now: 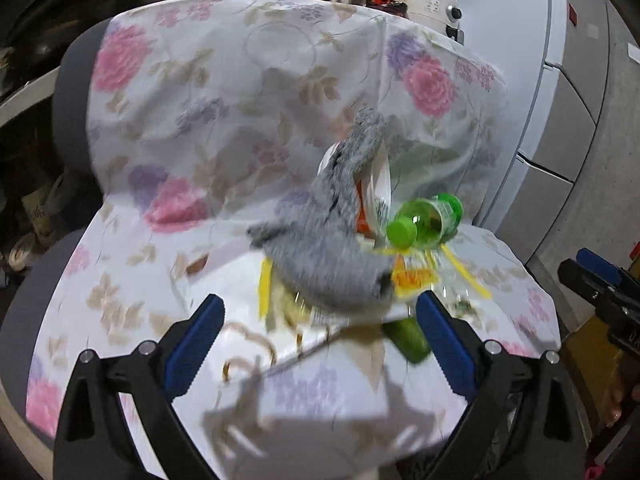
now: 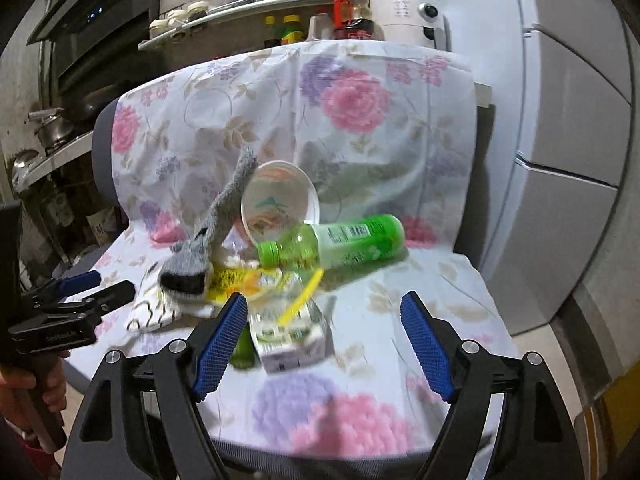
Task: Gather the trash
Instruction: 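Reach the left tool to the grey fuzzy cloth and close on it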
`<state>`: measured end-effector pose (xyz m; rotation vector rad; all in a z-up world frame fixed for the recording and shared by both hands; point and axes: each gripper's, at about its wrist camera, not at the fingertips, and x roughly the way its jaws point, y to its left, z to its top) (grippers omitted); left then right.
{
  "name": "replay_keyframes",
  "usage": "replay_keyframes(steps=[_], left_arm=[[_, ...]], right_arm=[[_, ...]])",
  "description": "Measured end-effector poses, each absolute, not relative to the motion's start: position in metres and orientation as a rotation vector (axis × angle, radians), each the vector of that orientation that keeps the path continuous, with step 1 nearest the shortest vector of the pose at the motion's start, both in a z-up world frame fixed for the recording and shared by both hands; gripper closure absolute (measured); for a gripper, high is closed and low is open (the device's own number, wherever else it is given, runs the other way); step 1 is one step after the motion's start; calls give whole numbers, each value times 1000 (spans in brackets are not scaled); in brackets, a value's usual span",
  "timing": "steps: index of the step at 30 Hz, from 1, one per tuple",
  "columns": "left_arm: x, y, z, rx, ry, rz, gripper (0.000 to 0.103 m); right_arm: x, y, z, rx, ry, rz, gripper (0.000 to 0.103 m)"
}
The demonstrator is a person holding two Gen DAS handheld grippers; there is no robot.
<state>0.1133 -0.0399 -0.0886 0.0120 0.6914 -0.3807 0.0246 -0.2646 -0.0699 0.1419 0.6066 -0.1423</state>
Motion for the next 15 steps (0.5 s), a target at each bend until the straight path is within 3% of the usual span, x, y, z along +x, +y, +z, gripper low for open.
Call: replay_keyframes(steps=[5, 8, 11, 15], left_arm=[[152, -66, -104, 61, 736, -373, 9], [172, -82, -120, 116, 782, -367, 15], [185, -89, -136, 146, 827, -365, 29], [188, -84, -134, 140, 812, -343, 60]], right_arm=[[48, -273, -77, 174, 612, -136, 24], [55, -278, -84, 185, 627, -138, 24], [57, -283, -91, 188, 640, -147, 24], [54, -287, -94, 186, 643, -162, 24]])
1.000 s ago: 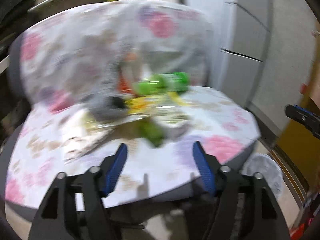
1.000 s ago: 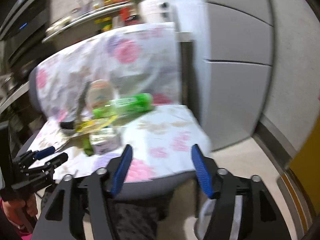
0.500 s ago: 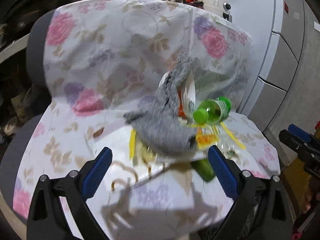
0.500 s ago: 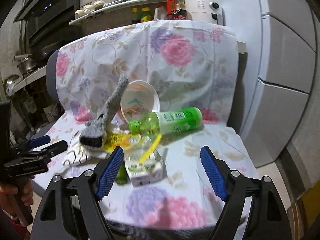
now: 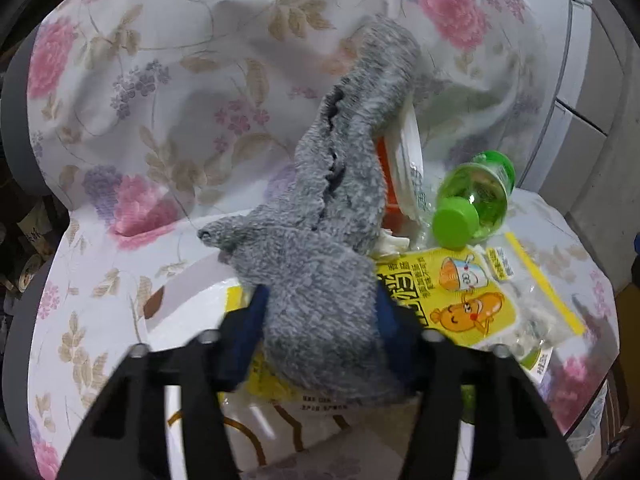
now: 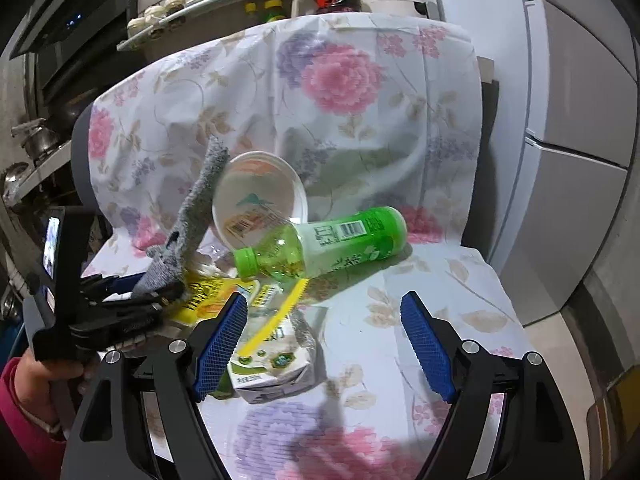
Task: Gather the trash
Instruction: 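Reach the left tool to the grey fuzzy cloth and close on it, then lift the grey cloth with the left tool while the right tool grasps the yellow wrapper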
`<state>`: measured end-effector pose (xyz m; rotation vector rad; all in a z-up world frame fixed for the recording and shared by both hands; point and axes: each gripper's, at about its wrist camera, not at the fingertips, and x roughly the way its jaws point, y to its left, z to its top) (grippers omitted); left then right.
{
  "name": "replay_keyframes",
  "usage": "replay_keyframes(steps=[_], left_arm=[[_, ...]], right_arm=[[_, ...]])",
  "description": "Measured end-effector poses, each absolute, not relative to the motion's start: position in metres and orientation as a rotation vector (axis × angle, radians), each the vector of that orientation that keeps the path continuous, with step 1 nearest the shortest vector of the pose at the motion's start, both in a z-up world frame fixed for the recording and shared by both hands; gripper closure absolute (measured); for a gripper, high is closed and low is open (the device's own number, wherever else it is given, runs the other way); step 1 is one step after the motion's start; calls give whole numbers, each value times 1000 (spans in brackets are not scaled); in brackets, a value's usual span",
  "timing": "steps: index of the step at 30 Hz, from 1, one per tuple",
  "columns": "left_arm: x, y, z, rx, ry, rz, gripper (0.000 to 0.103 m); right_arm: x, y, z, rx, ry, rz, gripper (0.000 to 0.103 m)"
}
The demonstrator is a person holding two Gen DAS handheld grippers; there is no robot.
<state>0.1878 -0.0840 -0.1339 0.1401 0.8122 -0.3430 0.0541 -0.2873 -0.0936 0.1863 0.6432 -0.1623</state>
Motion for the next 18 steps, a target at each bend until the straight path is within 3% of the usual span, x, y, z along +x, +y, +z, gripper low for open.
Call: replay_keyframes(steps=[9, 18], left_arm=[[166, -42, -51, 11, 597, -360, 85], [107, 21, -5, -68, 439, -241, 86]], right_arm=[[41, -284, -79, 186, 606, -163, 24], [33, -271, -72, 161, 604, -163, 19]])
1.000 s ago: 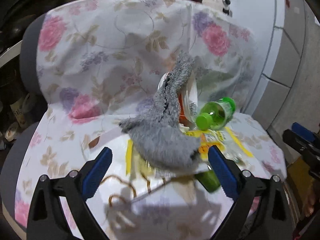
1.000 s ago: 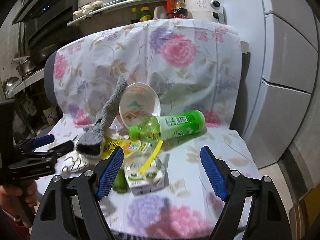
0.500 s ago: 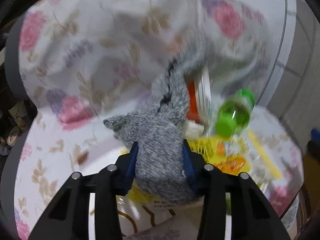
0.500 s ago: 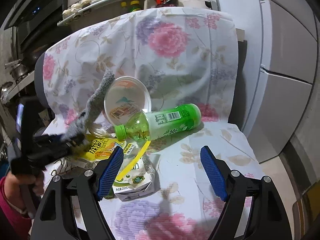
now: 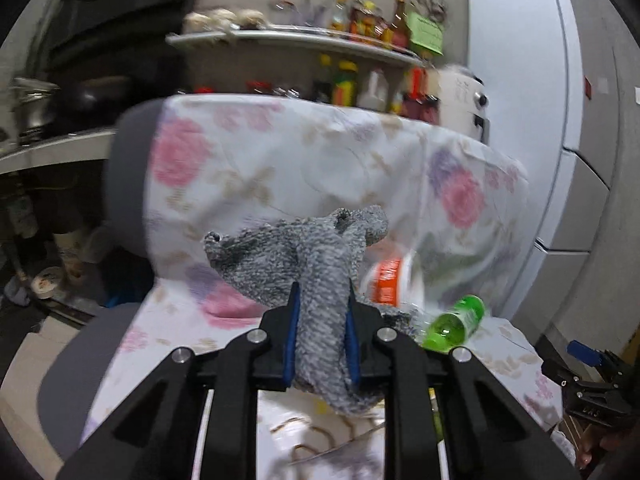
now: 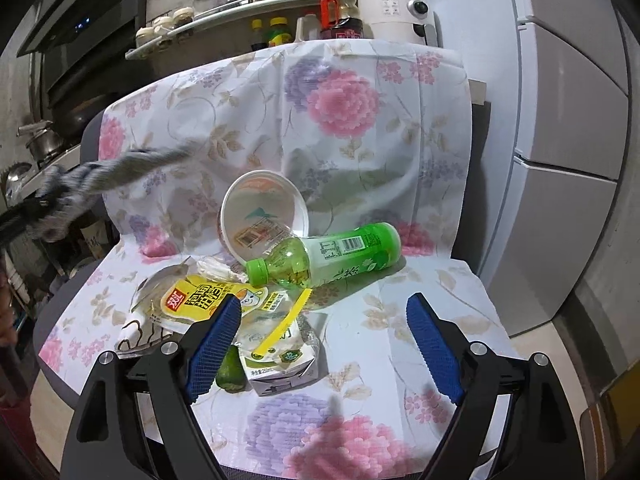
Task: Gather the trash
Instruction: 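Lift the grey cloth with the left tool while the right tool grasps the yellow wrapper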
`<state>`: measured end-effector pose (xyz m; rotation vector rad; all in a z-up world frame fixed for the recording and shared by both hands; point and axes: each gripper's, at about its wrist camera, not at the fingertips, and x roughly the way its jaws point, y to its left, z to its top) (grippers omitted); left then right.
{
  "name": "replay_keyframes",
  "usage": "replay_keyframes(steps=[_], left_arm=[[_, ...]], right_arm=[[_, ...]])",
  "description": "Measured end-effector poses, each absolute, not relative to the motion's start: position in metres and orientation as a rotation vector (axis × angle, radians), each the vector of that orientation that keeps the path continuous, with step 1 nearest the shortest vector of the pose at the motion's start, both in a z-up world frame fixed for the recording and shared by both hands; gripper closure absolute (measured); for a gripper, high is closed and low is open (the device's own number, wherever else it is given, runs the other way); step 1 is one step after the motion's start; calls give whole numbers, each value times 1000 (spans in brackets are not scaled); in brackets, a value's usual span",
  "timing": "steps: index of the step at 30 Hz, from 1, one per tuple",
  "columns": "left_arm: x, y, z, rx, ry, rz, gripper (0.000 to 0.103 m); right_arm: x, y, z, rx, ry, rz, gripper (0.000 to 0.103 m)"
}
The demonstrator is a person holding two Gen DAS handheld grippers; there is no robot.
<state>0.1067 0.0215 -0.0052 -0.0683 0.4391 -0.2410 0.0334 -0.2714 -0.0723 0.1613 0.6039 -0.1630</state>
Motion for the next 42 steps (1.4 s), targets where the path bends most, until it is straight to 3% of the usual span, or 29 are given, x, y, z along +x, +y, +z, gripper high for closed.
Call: replay_keyframes(steps=[12, 27, 32, 34, 36, 38, 40, 42], left_arm=[[110, 45, -83, -53, 627, -189, 86], [121, 63, -96, -102, 631, -174, 86], [122, 64, -94, -111, 628, -178, 86], [120, 63, -91, -114, 619, -179, 86], [117, 63, -87, -117, 609, -180, 86], [112, 63, -82, -119, 595, -180, 85], [107, 62, -77, -119, 583, -179, 86], [101, 61, -71, -119, 569, -179, 86]], right_arm=[[64, -221, -110, 49, 694, -50, 19], [121, -154, -158, -365, 772, -30, 20], [124, -147, -154, -413, 729, -32, 42], [121, -146, -150, -424, 706, -31, 44], [116, -147, -142, -421, 680, -24, 53], [111, -151, -134, -397, 667, -13, 76], [107, -154, -125, -368, 652, -4, 87], [100, -163, -110, -299, 625, 18, 90]])
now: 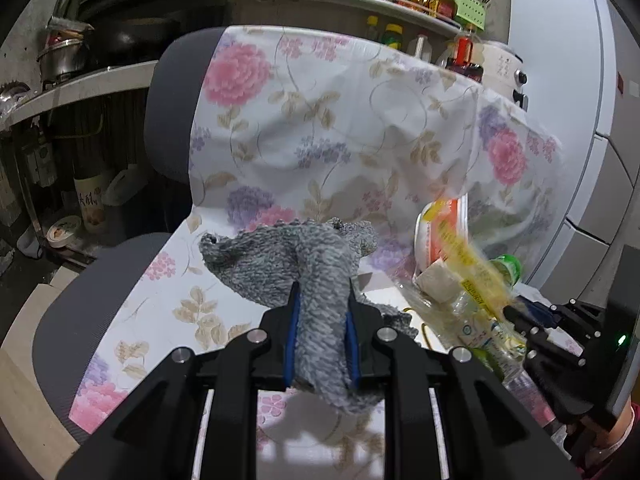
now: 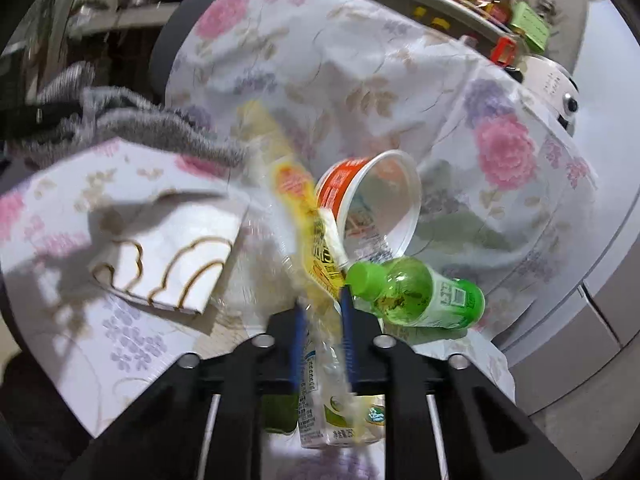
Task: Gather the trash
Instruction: 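Lift the grey cloth with the left tool while the right tool grasps the yellow wrapper, then carry the grey cloth and yellow wrapper to the bin and release both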
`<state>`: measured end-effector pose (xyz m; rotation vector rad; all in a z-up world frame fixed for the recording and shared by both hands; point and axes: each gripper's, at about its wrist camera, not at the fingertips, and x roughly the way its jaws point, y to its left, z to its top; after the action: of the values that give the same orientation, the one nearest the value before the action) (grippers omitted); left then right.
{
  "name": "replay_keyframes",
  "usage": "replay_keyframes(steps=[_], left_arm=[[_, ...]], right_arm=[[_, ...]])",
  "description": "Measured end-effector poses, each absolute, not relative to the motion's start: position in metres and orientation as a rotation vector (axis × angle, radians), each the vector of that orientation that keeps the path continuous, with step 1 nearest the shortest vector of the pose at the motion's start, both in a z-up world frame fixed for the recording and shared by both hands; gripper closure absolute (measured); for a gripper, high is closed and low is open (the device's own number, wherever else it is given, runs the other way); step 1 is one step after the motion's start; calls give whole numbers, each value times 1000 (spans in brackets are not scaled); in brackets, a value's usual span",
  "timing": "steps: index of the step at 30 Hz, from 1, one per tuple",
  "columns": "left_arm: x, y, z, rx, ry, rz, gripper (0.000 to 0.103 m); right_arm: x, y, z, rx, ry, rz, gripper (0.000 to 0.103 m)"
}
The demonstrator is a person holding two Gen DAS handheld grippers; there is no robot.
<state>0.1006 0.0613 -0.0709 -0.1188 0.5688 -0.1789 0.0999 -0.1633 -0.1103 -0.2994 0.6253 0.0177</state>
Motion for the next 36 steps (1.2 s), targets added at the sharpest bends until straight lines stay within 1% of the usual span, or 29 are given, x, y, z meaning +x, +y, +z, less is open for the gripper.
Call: replay_keyframes(steps=[4, 9, 14, 22, 27, 36], left_arm=[[88, 59, -56, -122, 534, -188, 85], [66, 47, -34, -122, 478, -259, 86], [44, 18, -22, -115, 440, -376, 85], [13, -51, -30, -48, 429, -597, 85], [-8, -105, -48, 3, 430, -778, 85], [-43, -184, -84, 80, 444, -1023, 85]], right_arm=[[86, -177, -84, -170, 589, 59, 93], [60, -199, -53, -37, 539, 59, 93], [28, -219, -41, 29, 508, -3, 93], [-34, -261, -47, 105, 516, -164, 93], [-83, -290, -56, 118, 518, -334, 93], [-181, -355, -98, 184, 635, -691, 93]])
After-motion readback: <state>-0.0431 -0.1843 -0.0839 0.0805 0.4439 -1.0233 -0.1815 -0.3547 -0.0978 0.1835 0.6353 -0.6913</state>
